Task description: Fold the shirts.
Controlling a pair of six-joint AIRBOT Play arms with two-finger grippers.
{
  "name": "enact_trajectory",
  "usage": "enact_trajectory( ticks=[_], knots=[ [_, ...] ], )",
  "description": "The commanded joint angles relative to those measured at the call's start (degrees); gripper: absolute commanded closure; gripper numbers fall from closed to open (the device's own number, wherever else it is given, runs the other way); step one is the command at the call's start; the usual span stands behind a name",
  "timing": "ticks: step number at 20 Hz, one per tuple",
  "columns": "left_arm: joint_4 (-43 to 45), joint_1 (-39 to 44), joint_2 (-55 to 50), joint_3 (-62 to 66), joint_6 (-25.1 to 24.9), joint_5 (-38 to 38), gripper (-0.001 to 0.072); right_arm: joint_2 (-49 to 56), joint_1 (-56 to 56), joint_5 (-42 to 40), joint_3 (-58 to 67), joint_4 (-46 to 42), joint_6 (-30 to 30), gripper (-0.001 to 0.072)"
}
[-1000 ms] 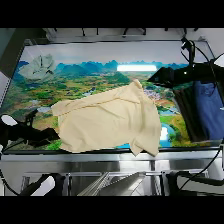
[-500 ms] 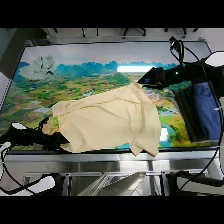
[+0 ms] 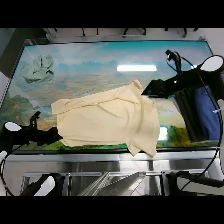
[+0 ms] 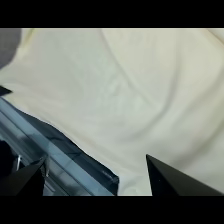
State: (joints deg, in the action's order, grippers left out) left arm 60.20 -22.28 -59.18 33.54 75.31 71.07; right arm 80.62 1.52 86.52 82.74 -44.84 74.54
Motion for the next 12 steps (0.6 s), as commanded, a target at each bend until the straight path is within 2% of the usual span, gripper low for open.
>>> enact_trajectory(
  ticks=[1,7,12],
  knots=[
    [2.5,0.1,10.1,0.0,11.9,-0.6,0.0690,-0.1,2.7,-0.9,-9.1,-6.0,0.5,0.0010],
    [3.1,0.1,16.1,0.0,12.0,3.7,0.0689,-1.6,10.6,-12.0,-35.3,-6.0,-0.5,0.0011],
    [3.1,0.1,17.4,0.0,11.3,4.8,0.0690,-2.2,10.8,-19.0,-42.7,-6.6,-3.4,0.0012]
  ],
)
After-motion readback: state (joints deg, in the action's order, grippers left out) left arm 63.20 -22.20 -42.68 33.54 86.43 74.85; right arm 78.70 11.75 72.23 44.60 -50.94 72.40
